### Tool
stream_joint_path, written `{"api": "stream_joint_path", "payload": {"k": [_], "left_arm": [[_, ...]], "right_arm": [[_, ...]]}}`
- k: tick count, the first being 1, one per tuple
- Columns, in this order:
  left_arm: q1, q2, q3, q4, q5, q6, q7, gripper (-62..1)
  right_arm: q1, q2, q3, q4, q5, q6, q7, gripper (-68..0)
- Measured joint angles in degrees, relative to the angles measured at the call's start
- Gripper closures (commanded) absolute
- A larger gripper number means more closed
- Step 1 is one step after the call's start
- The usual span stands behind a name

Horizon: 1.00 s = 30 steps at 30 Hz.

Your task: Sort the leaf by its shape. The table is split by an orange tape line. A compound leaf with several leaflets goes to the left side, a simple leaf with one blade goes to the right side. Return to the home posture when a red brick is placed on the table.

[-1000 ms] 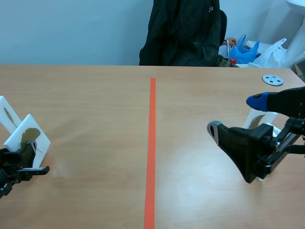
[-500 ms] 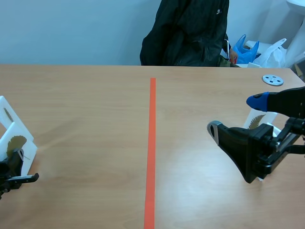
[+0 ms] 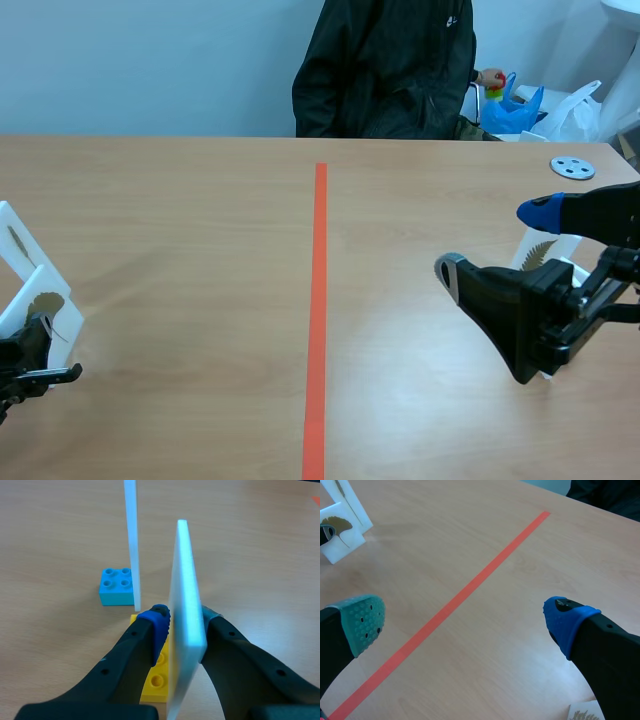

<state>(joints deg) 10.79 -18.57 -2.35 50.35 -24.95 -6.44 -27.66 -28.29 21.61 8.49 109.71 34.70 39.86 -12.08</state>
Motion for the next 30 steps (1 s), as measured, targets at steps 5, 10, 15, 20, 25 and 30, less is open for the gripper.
{"api": "stream_joint_path", "payload": {"k": [5, 10, 15, 20, 25, 30], "left_arm": [[0.0, 0.0, 0.0, 0.0, 0.0, 0.0, 0.0, -12.6], [0.0, 0.0, 0.0, 0.0, 0.0, 0.0, -0.5, -31.2], [1.1, 0.0, -1.1, 2.3, -3.8, -1.8, -0.5, -39.2], [5.2, 0.0, -5.2, 9.5, -5.4, -2.2, -0.5, -39.2], [11.0, -0.1, -9.2, 20.9, -5.3, -5.1, -0.2, -39.2], [18.6, -1.0, -11.3, 32.8, -5.2, -9.2, -0.1, -47.6]], "right_arm": [[0.0, 0.0, 0.0, 0.0, 0.0, 0.0, 0.2, -67.9], [0.0, 0.0, 0.0, 0.0, 0.0, 0.0, 0.2, -67.9], [0.0, 0.0, 0.0, 0.0, 0.0, 0.0, 0.2, -67.9], [0.0, 0.0, 0.0, 0.0, 0.0, 0.0, 0.2, -67.9], [0.0, 0.0, 0.0, 0.0, 0.0, 0.0, 0.2, -67.9], [0.0, 0.0, 0.0, 0.0, 0.0, 0.0, 0.2, -67.9]]}}
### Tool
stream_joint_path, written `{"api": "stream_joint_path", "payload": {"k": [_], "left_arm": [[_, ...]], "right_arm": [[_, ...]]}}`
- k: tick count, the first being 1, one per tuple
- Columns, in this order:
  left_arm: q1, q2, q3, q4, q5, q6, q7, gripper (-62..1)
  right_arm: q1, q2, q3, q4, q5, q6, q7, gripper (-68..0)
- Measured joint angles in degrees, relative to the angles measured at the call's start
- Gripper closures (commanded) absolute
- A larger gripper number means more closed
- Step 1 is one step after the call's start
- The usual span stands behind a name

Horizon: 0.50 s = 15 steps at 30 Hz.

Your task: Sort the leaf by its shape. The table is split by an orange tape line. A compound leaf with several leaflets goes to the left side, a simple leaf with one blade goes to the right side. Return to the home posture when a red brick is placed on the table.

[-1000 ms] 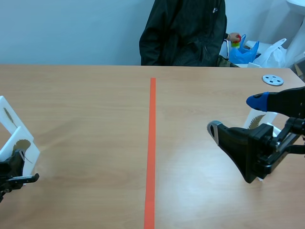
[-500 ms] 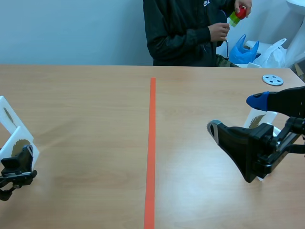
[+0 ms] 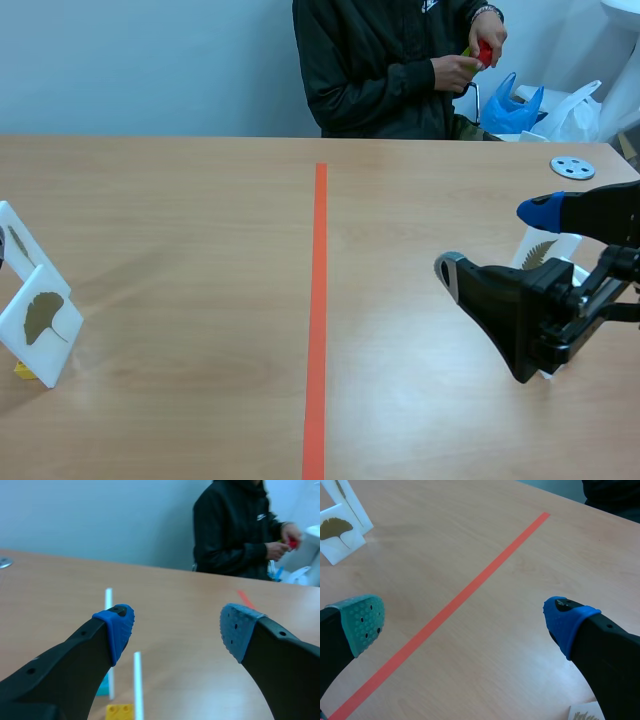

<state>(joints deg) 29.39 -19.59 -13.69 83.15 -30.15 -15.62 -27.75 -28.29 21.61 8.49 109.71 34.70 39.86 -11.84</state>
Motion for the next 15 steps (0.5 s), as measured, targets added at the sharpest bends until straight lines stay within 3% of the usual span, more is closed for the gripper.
{"api": "stream_joint_path", "payload": {"k": [4, 7, 11, 15], "left_arm": [[5.2, -0.2, -0.3, 8.0, 2.4, -6.1, 0.1, -61.9], [7.5, -0.3, -0.3, 12.5, 3.7, -10.4, 3.4, -62.3], [8.4, -0.5, -0.3, 17.7, 4.6, -11.0, 20.0, -62.3], [8.4, -0.6, -0.3, 22.0, 4.5, -11.7, 26.8, -62.3]], "right_arm": [[0.0, 0.0, 0.0, 0.0, 0.0, 0.0, 0.0, -67.9], [0.0, 0.0, 0.0, 0.0, 0.0, 0.0, 0.0, -67.9], [0.0, 0.0, 0.0, 0.0, 0.0, 0.0, 0.0, -67.9], [0.0, 0.0, 0.0, 0.0, 0.0, 0.0, 0.0, -67.9]]}}
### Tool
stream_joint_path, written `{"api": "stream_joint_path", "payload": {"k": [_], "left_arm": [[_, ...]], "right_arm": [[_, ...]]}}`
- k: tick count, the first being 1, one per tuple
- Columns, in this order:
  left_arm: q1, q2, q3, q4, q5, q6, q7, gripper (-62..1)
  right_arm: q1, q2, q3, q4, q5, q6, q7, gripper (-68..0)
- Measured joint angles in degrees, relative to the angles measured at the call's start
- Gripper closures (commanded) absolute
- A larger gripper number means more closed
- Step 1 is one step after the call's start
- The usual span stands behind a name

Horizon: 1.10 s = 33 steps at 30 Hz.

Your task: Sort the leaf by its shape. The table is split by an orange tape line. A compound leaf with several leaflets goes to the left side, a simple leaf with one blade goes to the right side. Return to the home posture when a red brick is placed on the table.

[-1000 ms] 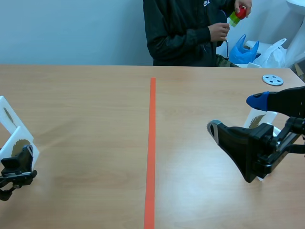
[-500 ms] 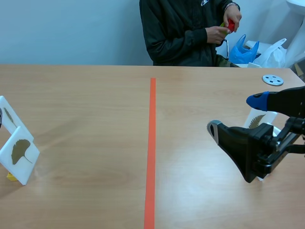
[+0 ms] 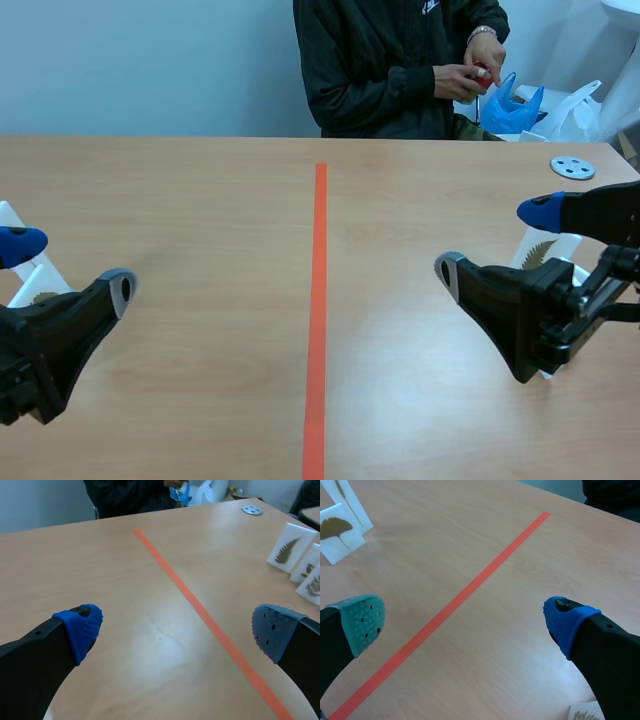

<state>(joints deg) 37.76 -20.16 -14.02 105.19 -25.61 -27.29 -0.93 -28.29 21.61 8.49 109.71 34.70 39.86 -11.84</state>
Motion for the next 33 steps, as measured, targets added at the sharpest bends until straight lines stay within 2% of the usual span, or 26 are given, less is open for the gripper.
{"api": "stream_joint_path", "payload": {"k": [6, 10, 12, 14, 18, 33], "left_arm": [[-0.4, 0.0, 0.7, 5.4, 0.0, -0.2, 2.1, -62.3], [-0.5, 0.0, 4.7, 5.8, 1.2, 0.3, 2.6, -62.3], [-0.5, 0.0, 7.5, 5.8, 3.0, 1.5, 3.0, -62.3], [-0.5, 0.0, 10.1, 5.7, 3.5, 2.4, 3.0, -62.3], [-0.7, 0.0, 13.0, 5.7, 3.5, 8.1, 3.0, -62.3], [-2.2, 0.0, 12.8, 5.6, 3.4, 8.4, 2.8, -62.3]], "right_arm": [[0.0, 0.0, 0.0, 0.0, 0.0, 0.0, 0.0, -67.9], [0.0, 0.0, 0.0, 0.0, 0.0, -0.4, 0.0, -67.9], [0.0, 0.0, 0.0, 0.0, 0.0, -1.3, 0.0, -67.9], [0.0, 0.0, 0.0, 0.0, 0.0, -1.3, 0.0, -67.9], [0.0, 0.0, 0.0, 0.0, 0.0, -1.3, 0.0, -67.9], [0.0, 0.0, 0.0, 0.0, 0.0, -1.3, 0.0, -67.9]]}}
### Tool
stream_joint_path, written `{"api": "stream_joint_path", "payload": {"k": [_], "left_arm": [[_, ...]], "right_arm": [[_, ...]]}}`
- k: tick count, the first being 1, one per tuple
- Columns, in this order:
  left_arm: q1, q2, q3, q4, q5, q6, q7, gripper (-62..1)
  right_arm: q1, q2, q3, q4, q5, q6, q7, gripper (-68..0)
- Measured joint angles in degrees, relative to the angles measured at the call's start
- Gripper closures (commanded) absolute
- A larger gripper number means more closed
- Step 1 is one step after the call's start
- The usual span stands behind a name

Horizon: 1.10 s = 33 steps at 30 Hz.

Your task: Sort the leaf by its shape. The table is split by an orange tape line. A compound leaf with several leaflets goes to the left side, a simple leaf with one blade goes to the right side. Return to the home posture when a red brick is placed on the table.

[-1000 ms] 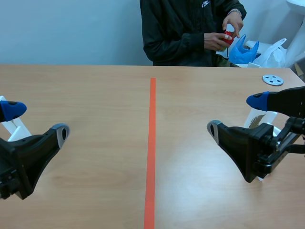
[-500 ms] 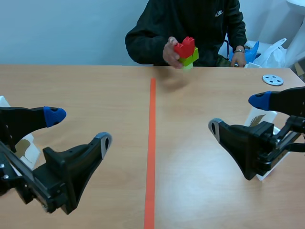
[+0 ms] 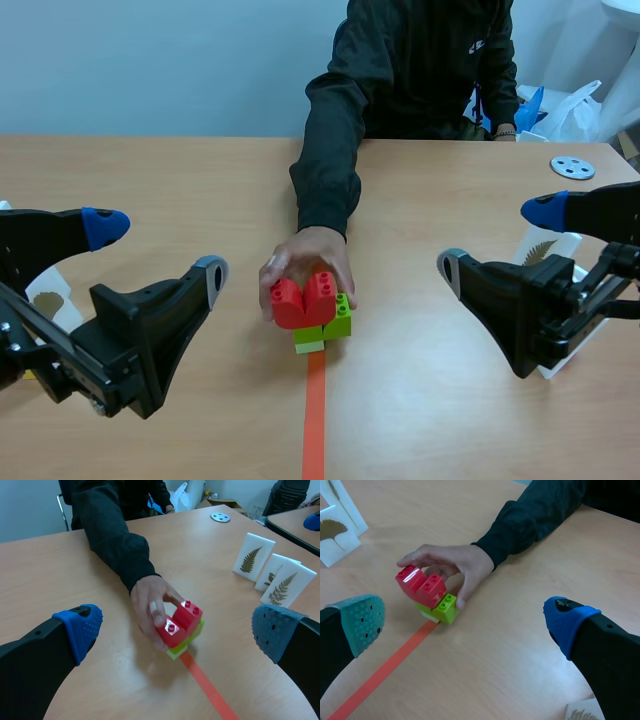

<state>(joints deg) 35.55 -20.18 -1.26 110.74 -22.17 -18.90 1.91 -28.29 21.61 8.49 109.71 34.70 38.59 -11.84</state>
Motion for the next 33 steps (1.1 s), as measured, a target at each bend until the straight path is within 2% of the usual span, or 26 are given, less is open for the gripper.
{"api": "stream_joint_path", "payload": {"k": [33], "left_arm": [[0.0, 0.0, 0.0, 0.0, 0.0, 0.0, -1.4, -62.3]], "right_arm": [[0.0, 0.0, 0.0, 0.0, 0.0, 0.0, 0.0, -67.9]]}}
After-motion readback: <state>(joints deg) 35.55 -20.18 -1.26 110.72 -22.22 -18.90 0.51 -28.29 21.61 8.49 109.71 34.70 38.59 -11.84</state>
